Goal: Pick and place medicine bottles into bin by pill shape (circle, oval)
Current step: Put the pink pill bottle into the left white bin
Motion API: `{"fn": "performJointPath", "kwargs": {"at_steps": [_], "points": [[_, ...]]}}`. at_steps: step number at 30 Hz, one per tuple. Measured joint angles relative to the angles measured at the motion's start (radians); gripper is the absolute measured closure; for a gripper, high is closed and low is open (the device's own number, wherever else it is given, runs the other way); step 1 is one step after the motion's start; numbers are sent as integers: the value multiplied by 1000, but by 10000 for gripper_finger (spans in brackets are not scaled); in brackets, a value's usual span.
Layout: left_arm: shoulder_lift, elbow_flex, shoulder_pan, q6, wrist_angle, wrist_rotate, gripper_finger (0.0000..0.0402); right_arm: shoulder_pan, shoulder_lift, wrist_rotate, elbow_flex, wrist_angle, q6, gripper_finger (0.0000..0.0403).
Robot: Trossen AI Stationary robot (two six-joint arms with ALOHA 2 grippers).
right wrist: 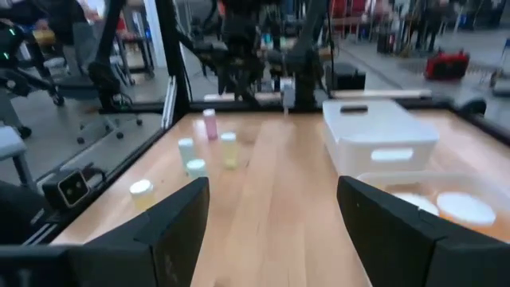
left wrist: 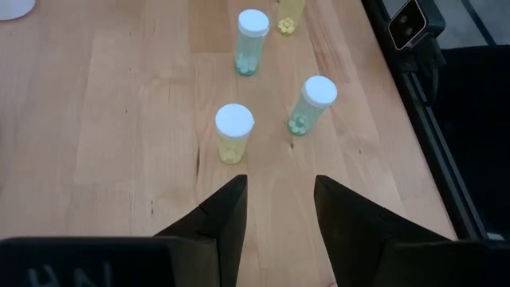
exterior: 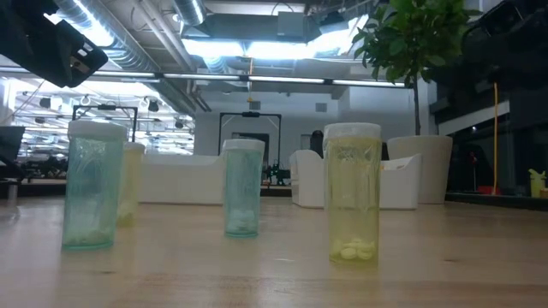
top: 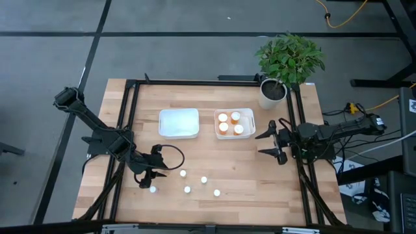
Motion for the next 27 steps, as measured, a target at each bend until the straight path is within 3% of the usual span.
{"fn": "performJointPath", "kwargs": {"at_steps": [2, 6, 10, 16, 19, 23, 27], "points": [[0, 0, 0, 0, 0, 0, 261, 0, -7, 0, -48, 60, -12, 124], [0, 0, 0, 0, 0, 0, 261, 0, -4, 0, -50, 13, 29, 124], [0, 0, 0, 0, 0, 0, 261, -24, -37, 6, -52, 0, -29, 124], [0, 0, 0, 0, 0, 0, 261, -77, -179, -31, -51, -240, 26, 124], [0, 0, 0, 0, 1, 0, 261, -77, -212, -45, -51, -224, 4, 124], [0, 0, 0, 0, -2, 0, 261, -77, -194, -45, -51, -229, -45, 124], [0, 0, 0, 0, -2, 0, 261, -77, -161, -45, -51, -228, 6, 124]]}}
